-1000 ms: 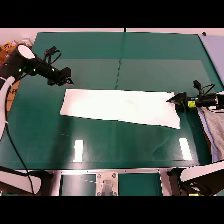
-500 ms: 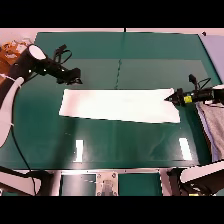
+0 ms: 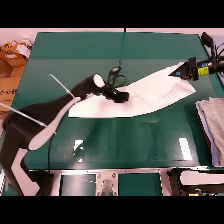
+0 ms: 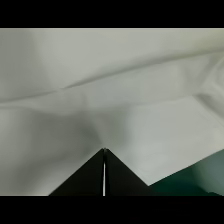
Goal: Fold the shirts.
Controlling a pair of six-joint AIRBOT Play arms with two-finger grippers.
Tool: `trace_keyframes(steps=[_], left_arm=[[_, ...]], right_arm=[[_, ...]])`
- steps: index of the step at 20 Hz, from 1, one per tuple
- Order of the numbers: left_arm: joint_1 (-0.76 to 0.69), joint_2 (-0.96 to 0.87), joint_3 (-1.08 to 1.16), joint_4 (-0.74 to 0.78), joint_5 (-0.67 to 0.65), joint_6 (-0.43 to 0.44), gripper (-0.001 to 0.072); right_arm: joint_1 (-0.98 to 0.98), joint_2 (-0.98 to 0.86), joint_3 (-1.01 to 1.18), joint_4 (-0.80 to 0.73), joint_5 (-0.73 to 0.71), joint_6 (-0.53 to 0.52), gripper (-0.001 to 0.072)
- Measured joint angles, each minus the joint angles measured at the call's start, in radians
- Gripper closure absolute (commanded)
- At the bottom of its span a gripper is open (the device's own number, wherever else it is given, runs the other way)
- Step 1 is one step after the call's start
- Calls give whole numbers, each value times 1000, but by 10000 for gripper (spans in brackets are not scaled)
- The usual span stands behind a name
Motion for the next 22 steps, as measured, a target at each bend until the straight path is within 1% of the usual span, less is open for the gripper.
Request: trace_keyframes(steps=[2,6,8,10,12,15,16,18,20,22], left_arm=[[-41,-40,3,-40,39,6,684],[-68,-74,21,-89,47,12,685],[-50,-80,52,-93,-3,19,685],[-13,-81,106,-74,-119,25,686],[40,-71,174,16,-253,10,685],[141,-31,311,270,-490,-55,685],[179,-18,360,363,-564,-75,685],[254,17,430,497,-692,-100,684],[323,50,466,575,-760,-115,684],[384,79,486,620,-801,-122,685]], right_arm=[[31,21,55,2,24,33,694],[63,34,101,-2,36,79,695],[73,36,106,-8,37,92,695],[83,37,108,-10,38,98,694],[101,38,109,-11,37,103,694],[154,38,109,-8,14,127,694],[186,38,109,-4,-3,134,694],[269,34,110,1,-59,147,694],[376,13,110,2,-143,151,694],[503,-37,110,3,-244,155,692]])
